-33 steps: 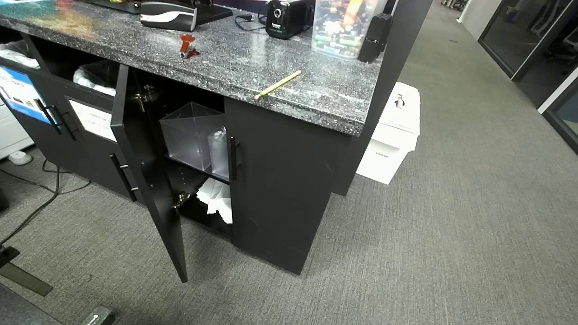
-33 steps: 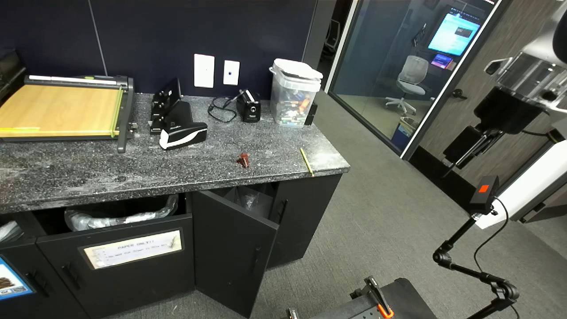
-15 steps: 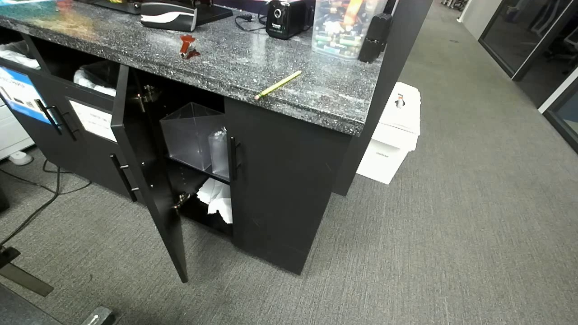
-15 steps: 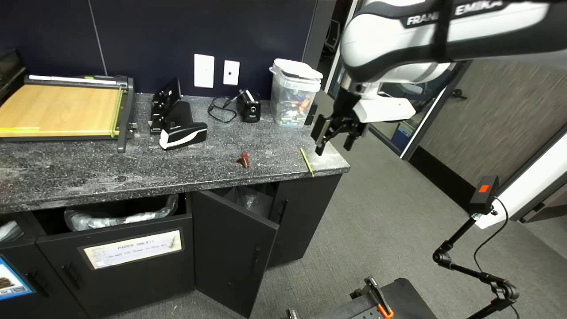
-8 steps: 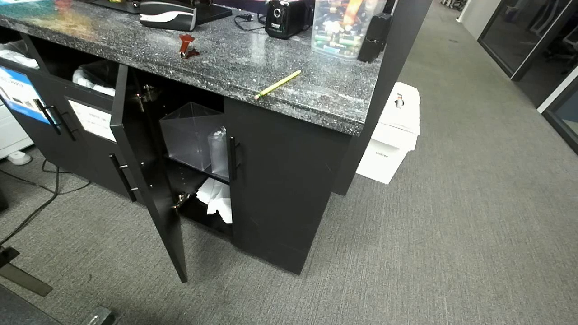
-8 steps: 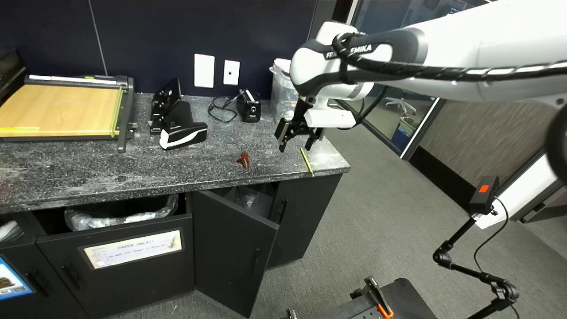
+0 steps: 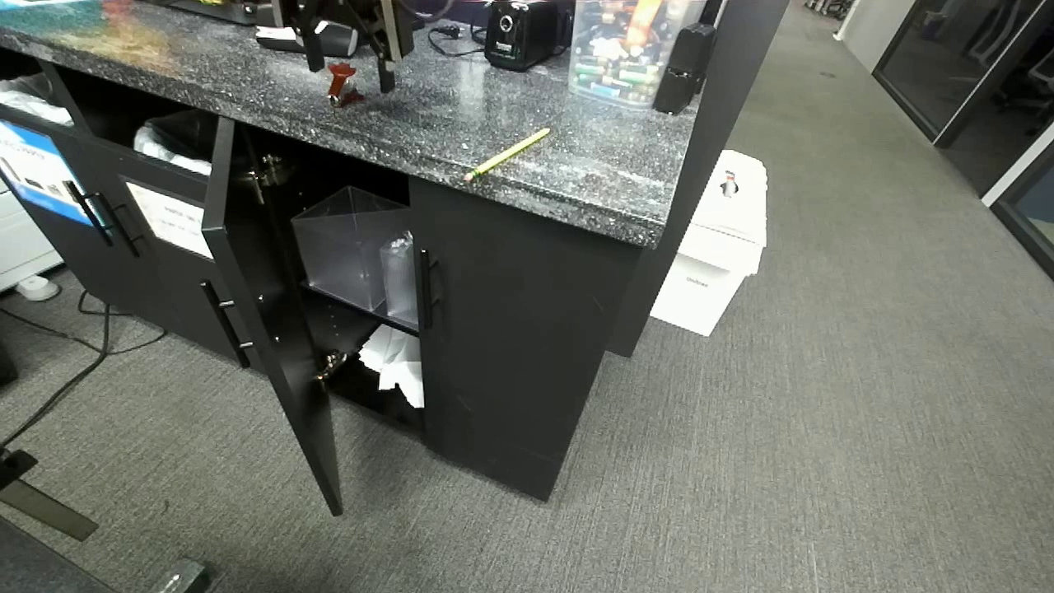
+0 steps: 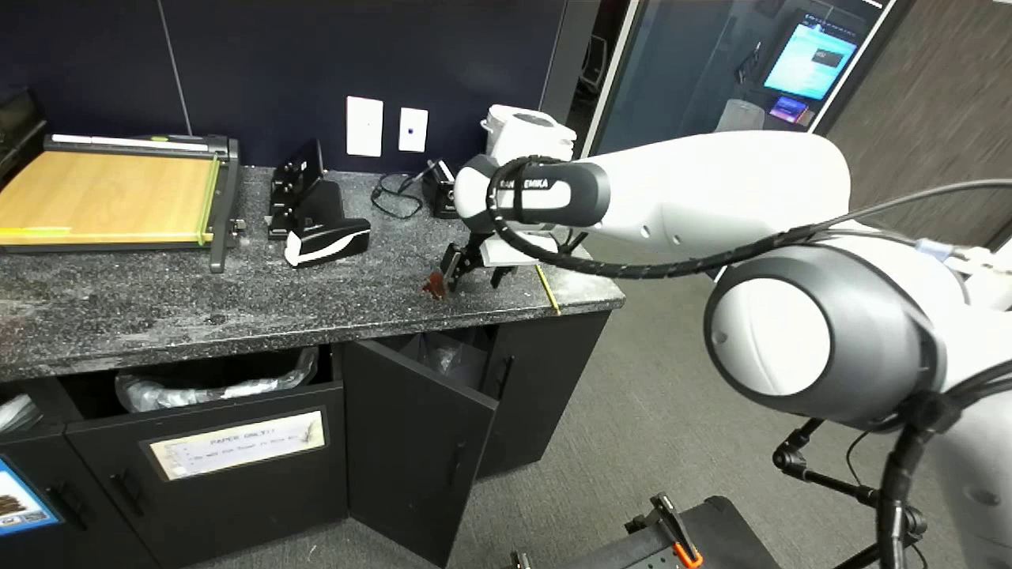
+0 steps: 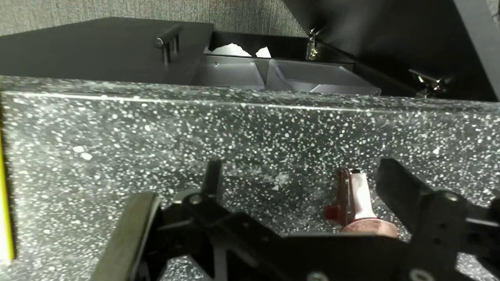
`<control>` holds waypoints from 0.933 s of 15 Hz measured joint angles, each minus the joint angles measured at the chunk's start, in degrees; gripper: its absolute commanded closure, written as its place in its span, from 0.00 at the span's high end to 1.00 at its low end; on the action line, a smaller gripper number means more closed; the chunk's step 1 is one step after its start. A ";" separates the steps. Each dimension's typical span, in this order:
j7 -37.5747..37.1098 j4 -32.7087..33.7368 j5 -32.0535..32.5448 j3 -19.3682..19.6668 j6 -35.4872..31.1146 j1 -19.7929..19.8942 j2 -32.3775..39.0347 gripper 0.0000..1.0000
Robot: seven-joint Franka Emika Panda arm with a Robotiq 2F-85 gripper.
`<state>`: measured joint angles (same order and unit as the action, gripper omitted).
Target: Move the brown object to the right
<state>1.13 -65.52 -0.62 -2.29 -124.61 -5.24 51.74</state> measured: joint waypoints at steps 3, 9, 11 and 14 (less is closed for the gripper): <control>-0.85 6.81 0.39 0.00 -0.34 -2.25 6.17 1.00; -2.92 17.98 2.22 0.62 -0.34 -5.14 14.16 0.53; -3.07 21.10 2.54 0.82 -0.34 -5.23 15.71 0.37; -3.31 24.65 2.65 1.31 -0.34 -5.21 17.43 0.15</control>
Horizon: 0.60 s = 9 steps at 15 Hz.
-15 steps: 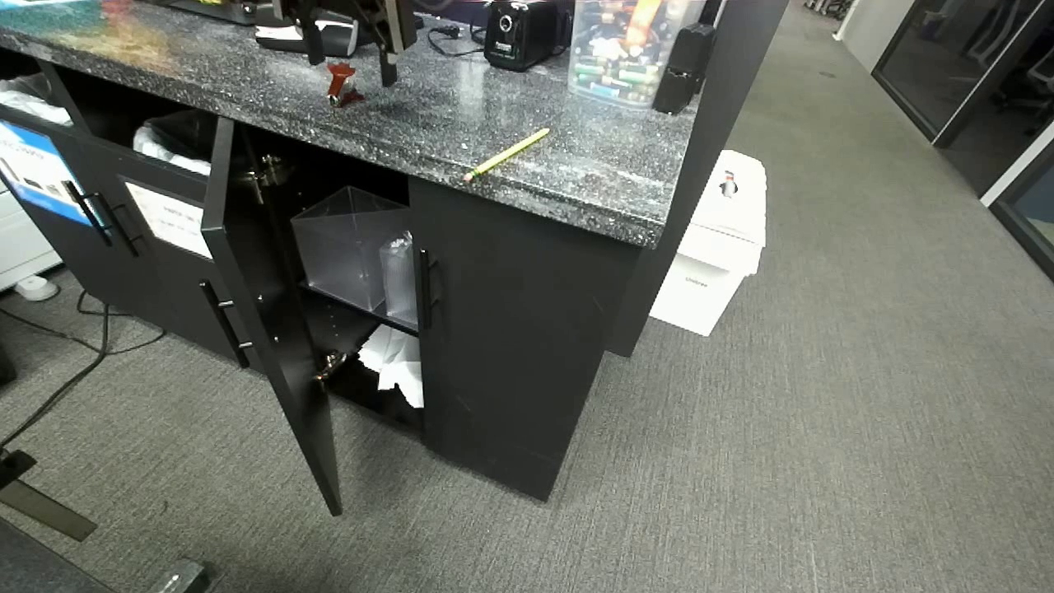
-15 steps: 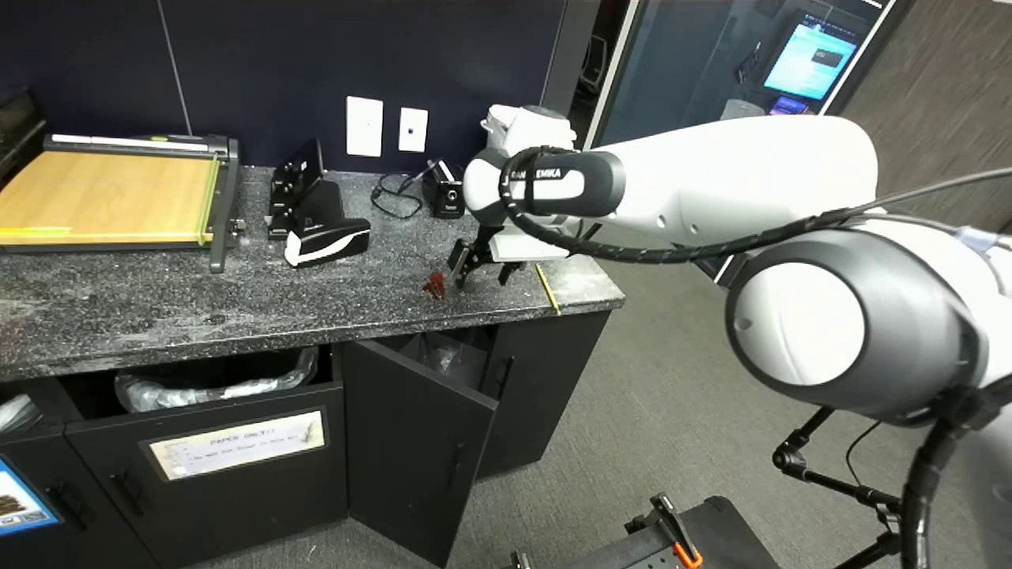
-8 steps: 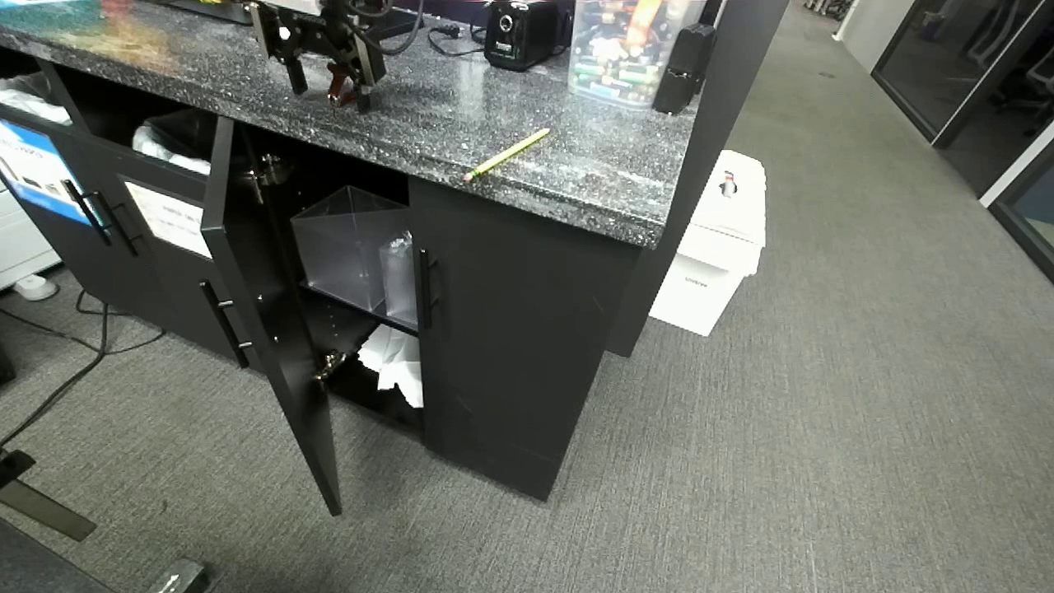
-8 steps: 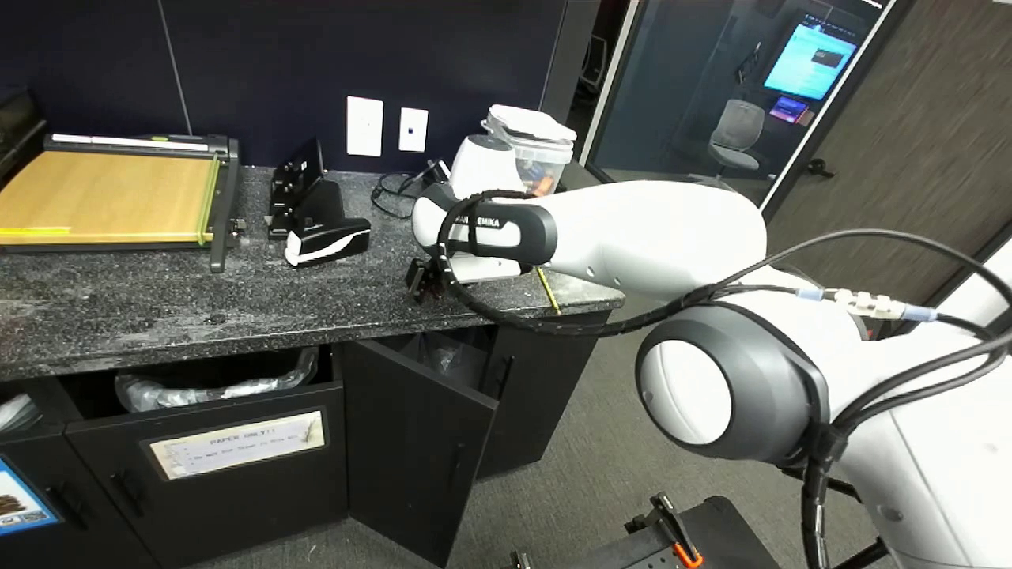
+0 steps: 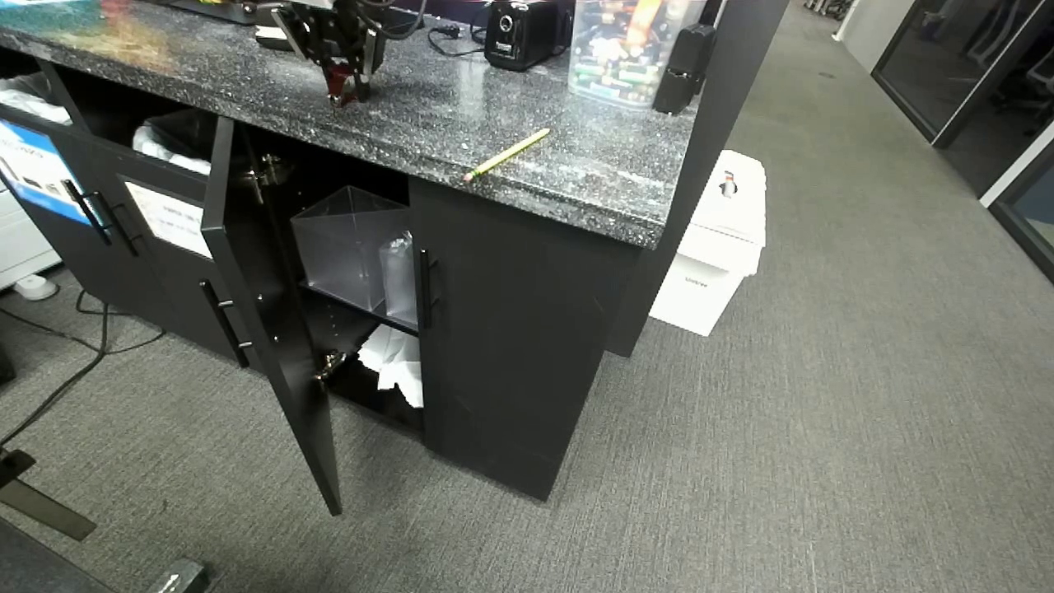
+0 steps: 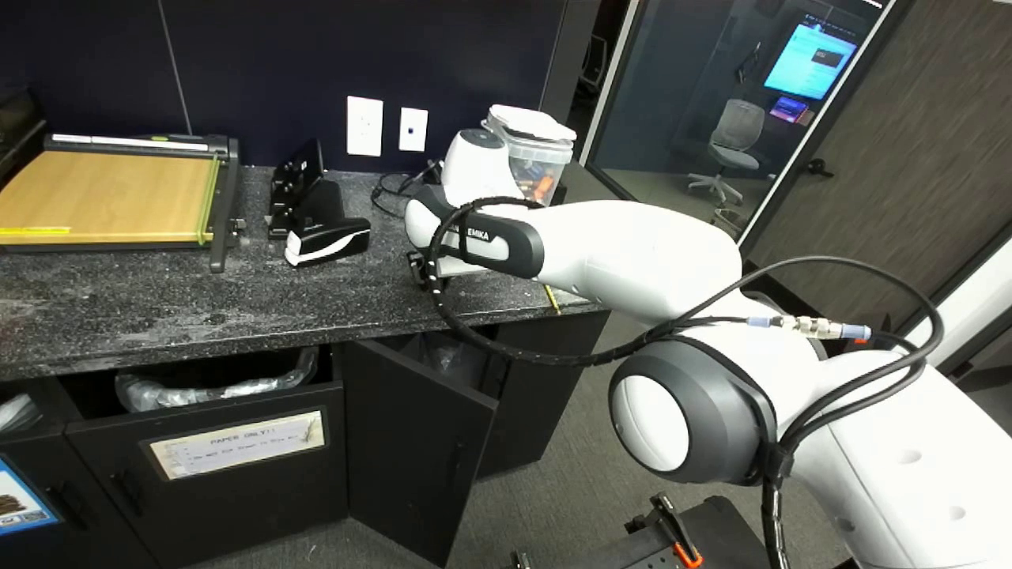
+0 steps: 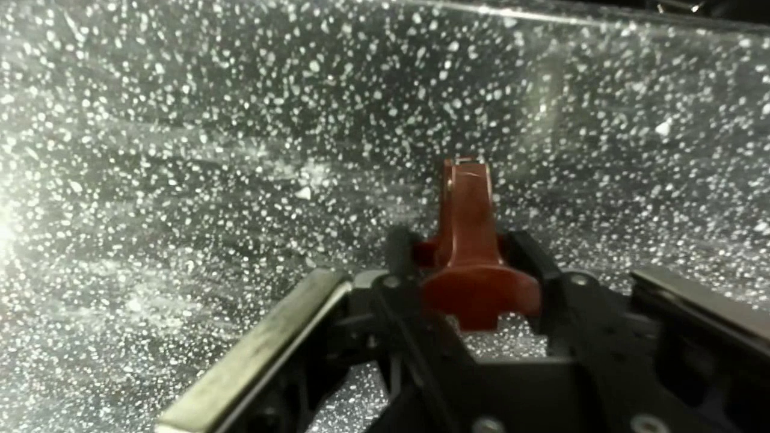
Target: Move the brown object to the right
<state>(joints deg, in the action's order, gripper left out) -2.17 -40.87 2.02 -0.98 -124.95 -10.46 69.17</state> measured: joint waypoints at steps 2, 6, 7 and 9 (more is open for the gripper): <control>-0.54 0.99 0.00 0.23 0.14 0.02 0.34 0.04; -2.69 2.84 -0.13 0.13 2.92 -0.26 -0.71 0.07; -3.21 3.26 -0.20 0.07 3.85 -0.37 -1.68 0.07; -4.31 4.08 -0.51 0.06 5.98 -0.16 -4.39 0.07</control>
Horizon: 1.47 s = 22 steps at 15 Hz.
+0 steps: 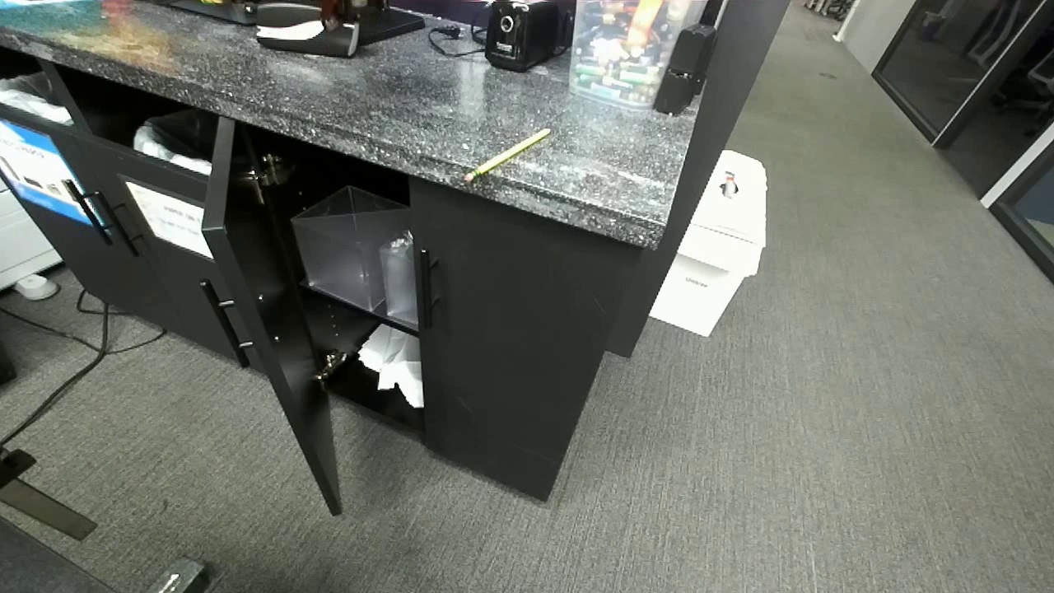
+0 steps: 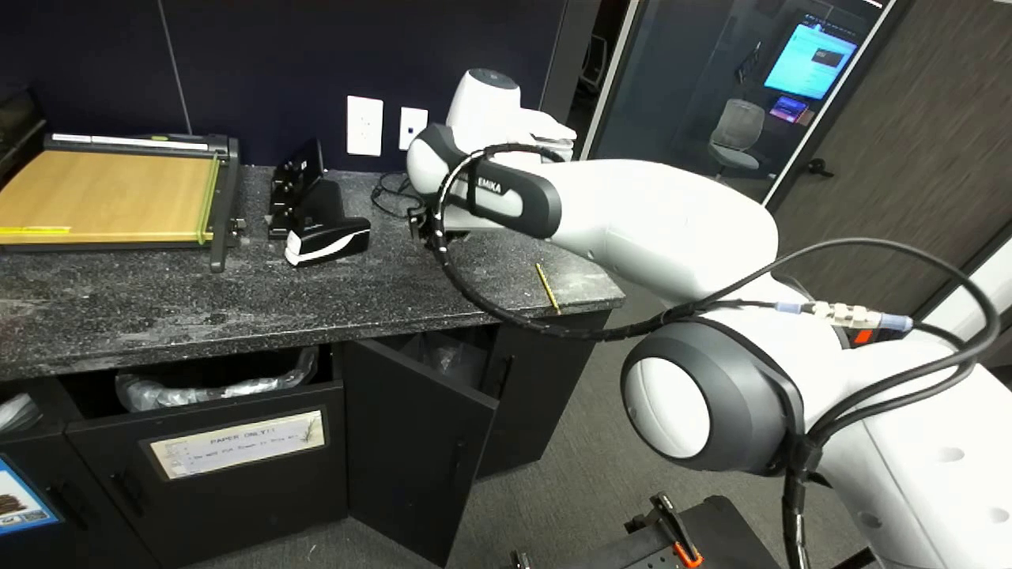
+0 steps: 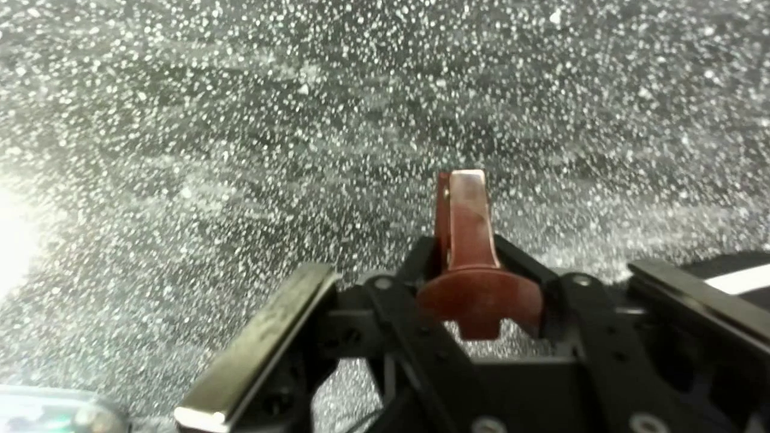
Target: Move the brown object to the right
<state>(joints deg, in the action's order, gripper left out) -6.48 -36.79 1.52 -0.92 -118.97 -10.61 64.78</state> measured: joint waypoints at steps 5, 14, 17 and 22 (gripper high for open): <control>-1.39 2.71 -3.80 0.06 7.11 6.73 -6.40 0.07; -9.15 4.58 -8.47 0.30 10.00 23.43 -4.24 0.07; -12.41 4.87 -8.45 0.86 9.98 26.22 -1.65 0.07; -15.53 5.46 -8.43 1.48 9.88 28.61 2.67 0.07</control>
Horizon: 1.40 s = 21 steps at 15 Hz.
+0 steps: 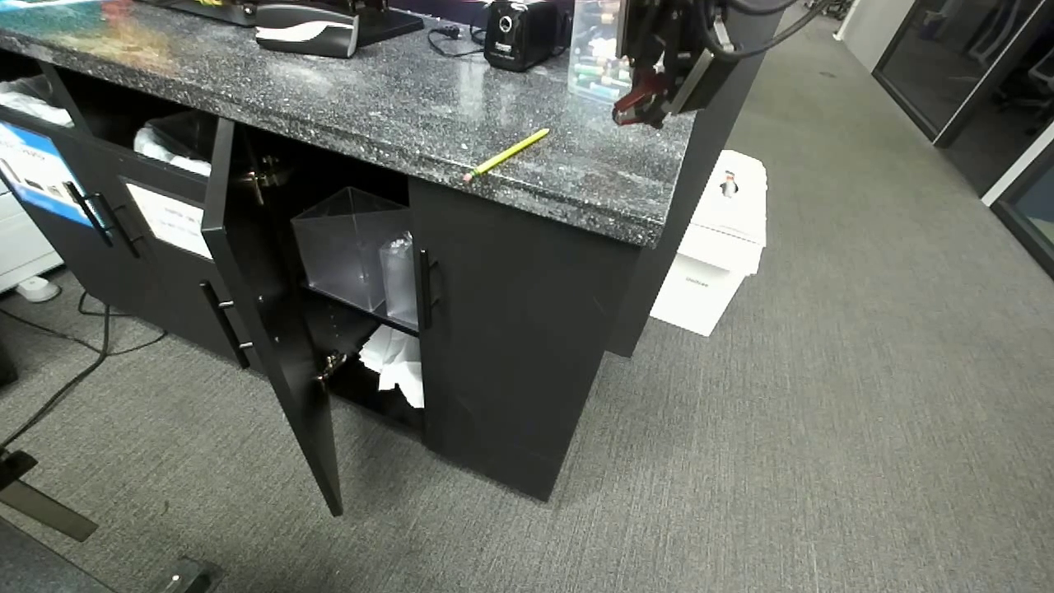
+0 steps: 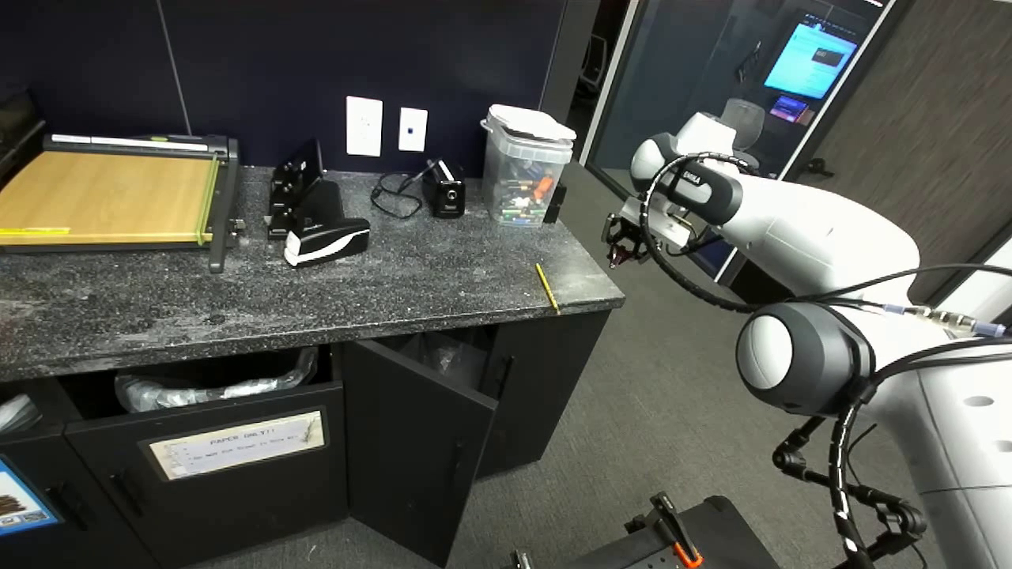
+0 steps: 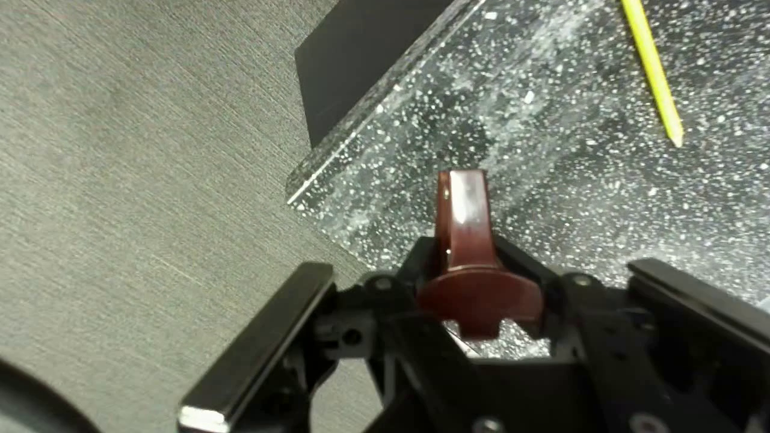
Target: Move the brown object to the right
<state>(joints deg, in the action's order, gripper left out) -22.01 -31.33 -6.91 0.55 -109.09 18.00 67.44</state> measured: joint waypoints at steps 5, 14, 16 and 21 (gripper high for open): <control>-0.28 0.87 0.00 0.01 -0.28 0.12 2.67 0.07; -0.96 3.90 0.00 0.04 -2.24 -0.79 5.13 0.07; -1.61 5.41 0.00 0.16 -2.15 -1.07 6.26 0.07; -4.88 5.04 0.07 1.01 -2.47 -2.07 6.95 0.07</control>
<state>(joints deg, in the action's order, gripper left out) -26.90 -26.29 -6.84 1.56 -111.57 15.93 74.39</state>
